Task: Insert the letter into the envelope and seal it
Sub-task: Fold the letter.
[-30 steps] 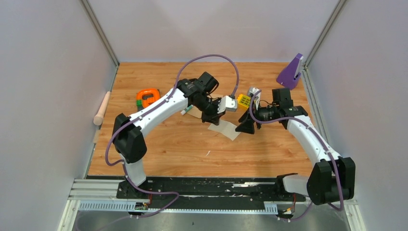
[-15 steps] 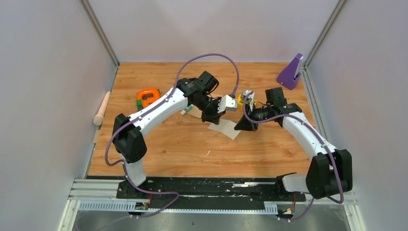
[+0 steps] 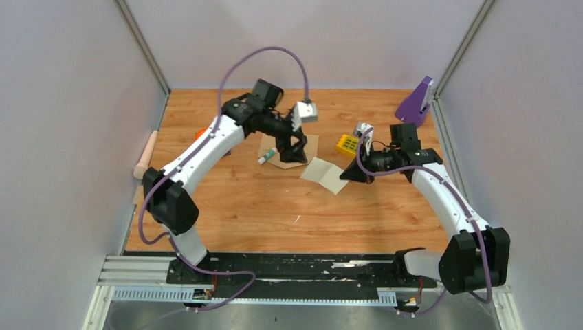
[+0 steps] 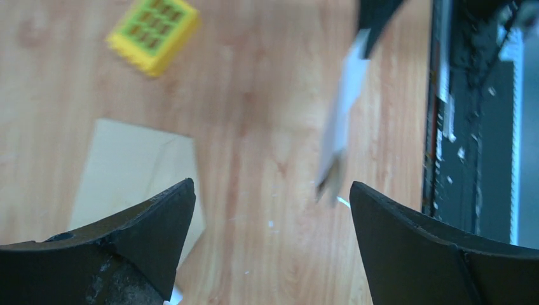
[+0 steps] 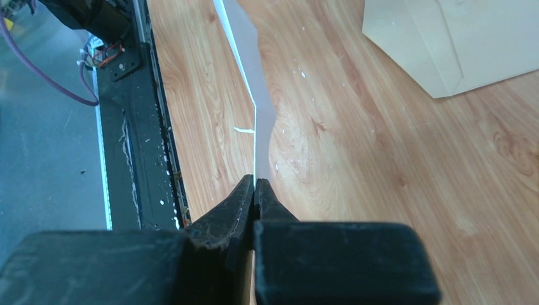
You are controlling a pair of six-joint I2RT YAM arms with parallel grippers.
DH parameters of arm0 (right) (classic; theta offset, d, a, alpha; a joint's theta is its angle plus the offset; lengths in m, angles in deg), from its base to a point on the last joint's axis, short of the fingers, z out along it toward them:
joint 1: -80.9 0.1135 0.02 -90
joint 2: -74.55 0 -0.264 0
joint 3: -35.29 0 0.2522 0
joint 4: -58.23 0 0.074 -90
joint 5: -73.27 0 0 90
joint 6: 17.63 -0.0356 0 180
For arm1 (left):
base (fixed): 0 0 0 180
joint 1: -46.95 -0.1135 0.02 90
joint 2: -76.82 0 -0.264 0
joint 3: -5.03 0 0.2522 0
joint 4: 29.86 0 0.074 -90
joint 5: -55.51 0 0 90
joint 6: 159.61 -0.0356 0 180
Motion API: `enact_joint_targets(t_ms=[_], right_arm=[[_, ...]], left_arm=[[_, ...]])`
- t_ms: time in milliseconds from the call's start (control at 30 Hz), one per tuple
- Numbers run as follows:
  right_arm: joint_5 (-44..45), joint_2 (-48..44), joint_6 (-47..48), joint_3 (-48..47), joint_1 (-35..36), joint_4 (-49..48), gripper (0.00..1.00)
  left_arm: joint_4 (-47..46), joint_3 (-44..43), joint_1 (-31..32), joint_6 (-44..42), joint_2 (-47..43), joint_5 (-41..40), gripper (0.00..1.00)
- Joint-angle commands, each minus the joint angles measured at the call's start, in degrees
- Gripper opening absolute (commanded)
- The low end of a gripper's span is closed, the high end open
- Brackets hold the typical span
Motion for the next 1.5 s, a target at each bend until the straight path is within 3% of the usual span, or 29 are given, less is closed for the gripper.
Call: enact_joint_targets(t_ms=[0, 233, 467, 867, 1467], right_arm=[[-7.4, -4.6, 1.6, -1.9, -1.4, 0.8, 0.00], [-13.1, -6.3, 3.3, -2.0, -1.4, 2.9, 0.00], [-15.5, -5.9, 4.5, -2.8, -1.4, 5.0, 0.00], [-6.8, -2.9, -1.4, -2.0, -1.6, -1.9, 0.00], [-8.4, -4.0, -4.3, -0.3, -1.5, -5.5, 0.00]], left_arm=[[-16.9, 5.0, -9.5, 13.1, -7.3, 3.9, 1.00], [-24.4, 9.7, -11.8, 19.9, -7.0, 1.0, 1.00], [-21.3, 8.3, -5.0, 16.6, -2.4, -0.7, 1.00], [-13.0, 6.2, 0.3, 10.2, -1.8, 12.3, 0.99], [-14.4, 6.9, 4.6, 11.2, 0.3, 13.4, 0.95]])
